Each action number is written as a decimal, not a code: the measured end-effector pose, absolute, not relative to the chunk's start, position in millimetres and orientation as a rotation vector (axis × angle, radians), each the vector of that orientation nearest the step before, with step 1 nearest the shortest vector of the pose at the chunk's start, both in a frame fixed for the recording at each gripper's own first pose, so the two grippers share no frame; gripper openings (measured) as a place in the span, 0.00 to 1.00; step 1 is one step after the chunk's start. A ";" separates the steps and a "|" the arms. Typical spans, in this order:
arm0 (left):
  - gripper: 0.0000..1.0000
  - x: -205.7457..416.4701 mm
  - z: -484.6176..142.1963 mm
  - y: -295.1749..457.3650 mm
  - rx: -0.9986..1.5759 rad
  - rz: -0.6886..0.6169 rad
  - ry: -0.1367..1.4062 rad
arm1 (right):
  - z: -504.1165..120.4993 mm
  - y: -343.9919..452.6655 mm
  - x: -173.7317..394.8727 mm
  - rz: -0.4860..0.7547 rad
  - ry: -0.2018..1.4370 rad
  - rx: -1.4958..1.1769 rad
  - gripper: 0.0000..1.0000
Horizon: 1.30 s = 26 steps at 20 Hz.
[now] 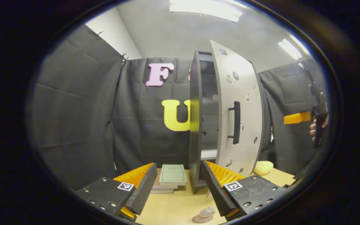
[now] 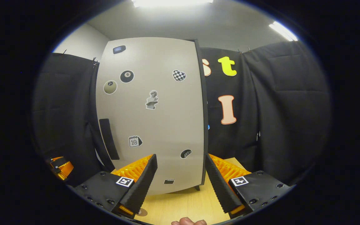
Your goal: Open the cabinet door with the right hand, grasp the bottle in the cabinet with the left hand and place it on the coaster, then close the cabinet door with the right hand.
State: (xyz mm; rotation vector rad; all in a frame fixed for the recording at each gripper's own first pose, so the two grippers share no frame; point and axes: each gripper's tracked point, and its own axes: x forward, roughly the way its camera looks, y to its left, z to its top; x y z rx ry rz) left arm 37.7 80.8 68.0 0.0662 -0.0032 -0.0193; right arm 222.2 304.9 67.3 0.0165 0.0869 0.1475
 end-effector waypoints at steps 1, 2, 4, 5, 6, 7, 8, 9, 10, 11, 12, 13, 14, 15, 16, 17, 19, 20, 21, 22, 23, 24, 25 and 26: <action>0.87 37.4 70.7 73.9 0.060 -0.017 -0.006 | 72.5 292.4 222.7 0.137 0.066 0.024 0.98; 0.87 37.6 72.8 67.8 0.061 -0.016 -0.009 | 75.2 280.7 223.6 0.125 0.047 0.035 0.97; 0.87 37.2 78.8 57.3 0.074 -0.009 -0.020 | 76.2 261.0 226.7 0.115 0.025 0.050 0.98; 0.87 38.8 80.6 52.1 0.078 -0.009 -0.025 | 73.3 252.5 228.7 0.115 0.032 0.052 0.98; 0.87 40.5 81.8 45.5 0.084 -0.012 -0.023 | 69.3 243.2 229.8 0.114 0.045 0.051 0.98; 0.87 42.5 83.5 41.0 0.096 -0.009 -0.017 | 66.6 234.7 228.4 0.116 0.057 0.046 0.98; 0.87 45.0 84.6 36.8 0.109 -0.005 -0.017 | 68.0 228.4 227.8 0.112 0.060 0.038 0.98; 0.87 47.7 87.6 31.9 0.120 -0.001 -0.021 | 69.1 220.3 226.8 0.107 0.052 0.031 0.98; 0.87 47.2 90.6 26.1 0.125 0.006 -0.023 | 69.1 214.8 226.8 0.108 0.050 0.029 0.98; 0.87 44.0 92.9 19.4 0.121 0.013 -0.027 | 68.4 212.1 225.7 0.120 0.051 0.030 0.98; 0.87 42.3 95.8 13.8 0.112 0.013 -0.034 | 65.8 210.7 224.9 0.133 0.059 0.029 0.98; 0.87 42.6 99.8 6.6 0.105 0.009 -0.040 | 64.7 207.5 223.6 0.141 0.061 0.026 0.98; 0.88 46.2 102.5 0.2 0.102 0.008 -0.046 | 65.2 204.9 222.6 0.156 0.057 0.020 0.98; 0.88 50.6 106.2 -5.2 0.101 0.013 -0.048 | 66.7 202.9 221.3 0.171 0.049 0.010 0.98; 0.88 50.5 107.4 -9.5 0.097 0.021 -0.046 | 67.4 200.5 221.2 0.182 0.038 0.000 0.93; 0.88 49.5 110.0 -15.4 0.087 0.027 -0.050 | 67.0 198.6 219.3 0.198 0.037 -0.010 0.93; 0.88 48.8 112.3 -31.2 0.064 0.026 -0.055 | 67.7 197.7 215.8 0.235 0.027 -0.034 0.93; 0.87 50.2 109.9 -36.7 0.062 0.031 -0.046 | 69.1 192.9 215.2 0.241 0.019 -0.050 0.98; 0.87 50.4 108.1 -41.0 0.067 0.039 -0.038 | 70.2 188.9 214.4 0.247 0.014 -0.061 0.98; 0.87 50.8 105.9 -45.7 0.074 0.045 -0.030 | 69.8 184.7 212.9 0.250 0.012 -0.068 0.98; 0.87 51.4 103.0 -52.3 0.078 0.047 -0.020 | 69.5 179.6 212.1 0.246 0.009 -0.070 0.98; 0.87 51.2 100.9 -60.5 0.082 0.043 -0.012 | 69.0 173.8 210.8 0.239 0.008 -0.069 0.98; 0.87 50.0 98.7 -67.0 0.089 0.038 -0.005 | 66.2 169.4 208.5 0.233 0.016 -0.063 0.93; 0.89 48.9 95.6 -73.3 0.096 0.037 -0.002 | 62.9 165.3 208.0 0.226 0.028 -0.053 0.98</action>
